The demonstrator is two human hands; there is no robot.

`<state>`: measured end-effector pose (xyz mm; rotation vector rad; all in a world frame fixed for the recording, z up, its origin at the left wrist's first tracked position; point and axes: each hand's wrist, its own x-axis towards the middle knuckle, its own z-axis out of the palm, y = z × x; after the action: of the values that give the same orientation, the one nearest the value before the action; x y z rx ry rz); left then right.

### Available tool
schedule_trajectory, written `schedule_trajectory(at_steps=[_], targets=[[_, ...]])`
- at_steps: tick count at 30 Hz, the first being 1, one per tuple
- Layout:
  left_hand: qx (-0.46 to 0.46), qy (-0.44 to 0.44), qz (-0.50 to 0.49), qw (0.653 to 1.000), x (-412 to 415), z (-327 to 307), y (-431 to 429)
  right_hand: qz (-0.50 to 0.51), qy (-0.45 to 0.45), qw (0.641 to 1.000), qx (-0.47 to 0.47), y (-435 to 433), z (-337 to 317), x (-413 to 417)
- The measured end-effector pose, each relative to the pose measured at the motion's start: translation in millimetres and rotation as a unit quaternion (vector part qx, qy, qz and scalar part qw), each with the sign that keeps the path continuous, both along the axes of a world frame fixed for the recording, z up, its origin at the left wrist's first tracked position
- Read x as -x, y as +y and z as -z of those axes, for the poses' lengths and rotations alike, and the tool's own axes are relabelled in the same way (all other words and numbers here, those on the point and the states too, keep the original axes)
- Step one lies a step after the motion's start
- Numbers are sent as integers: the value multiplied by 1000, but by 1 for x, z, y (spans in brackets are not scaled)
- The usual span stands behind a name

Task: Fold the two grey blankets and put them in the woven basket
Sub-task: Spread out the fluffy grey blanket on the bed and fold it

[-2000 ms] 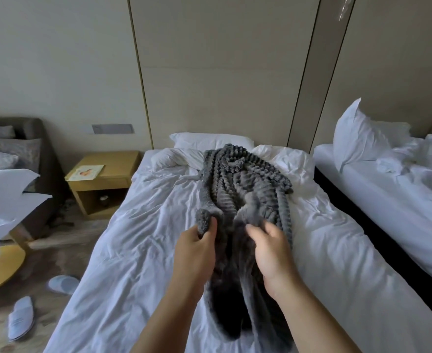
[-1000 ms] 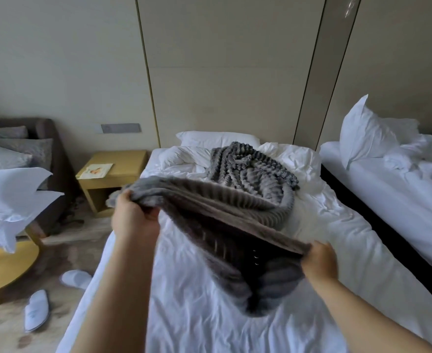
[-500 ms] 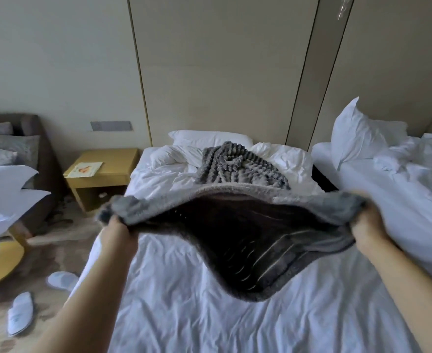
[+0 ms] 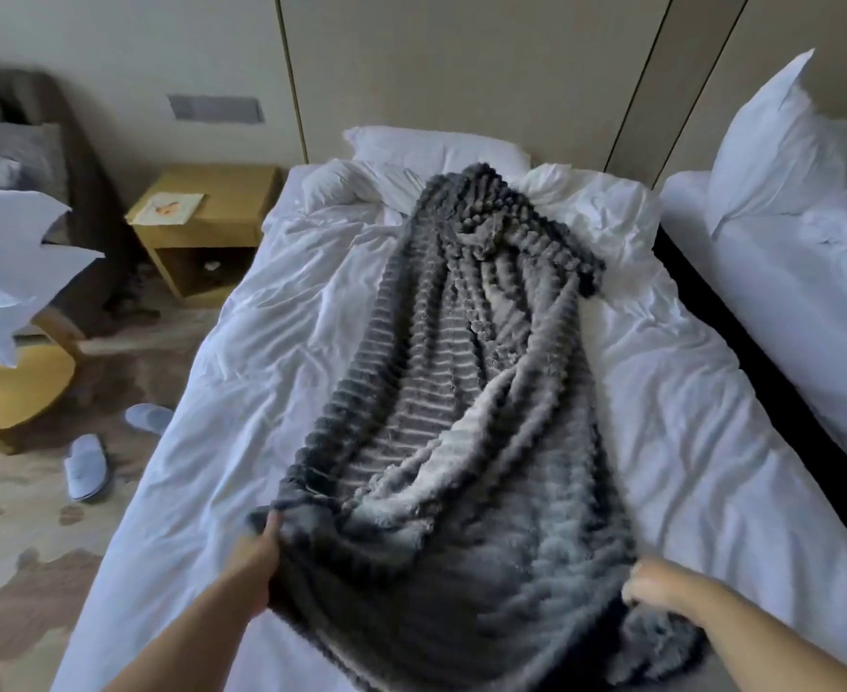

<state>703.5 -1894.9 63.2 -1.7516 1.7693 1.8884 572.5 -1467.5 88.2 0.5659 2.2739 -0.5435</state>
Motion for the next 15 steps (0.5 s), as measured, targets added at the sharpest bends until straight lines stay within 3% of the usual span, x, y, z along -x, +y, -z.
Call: schedule_trajectory(at_steps=[3, 4, 5, 6, 7, 9, 10, 11, 13, 15], targets=[[134, 45, 75, 987, 15, -7, 3, -33, 249, 968, -29, -16, -5, 20], [170, 39, 127, 976, 17, -4, 4, -41, 275, 959, -49, -18, -2, 23], [187, -15, 204, 961, 18, 8, 3, -66, 221, 972, -52, -23, 5, 19], [183, -97, 310, 928, 16, 21, 5, -135, 109, 983, -56, -27, 16, 7], [155, -211, 437, 860, 12, 29, 8, -219, -42, 973, -54, -31, 26, -10], [104, -353, 575, 731, 5, 46, 15, -343, -250, 903, -59, -31, 52, -39], [116, -363, 587, 714, 9, 47, 17, -367, -288, 883, -61, -26, 67, -47], [135, -362, 544, 744, 17, 48, 19, -357, -300, 883, -54, -21, 77, -49], [246, -279, 450, 812, 41, 57, 18, -296, -284, 910, -61, -15, 90, -37], [332, -170, 416, 829, 74, 60, 26, -174, -143, 972, -70, -5, 106, -7]])
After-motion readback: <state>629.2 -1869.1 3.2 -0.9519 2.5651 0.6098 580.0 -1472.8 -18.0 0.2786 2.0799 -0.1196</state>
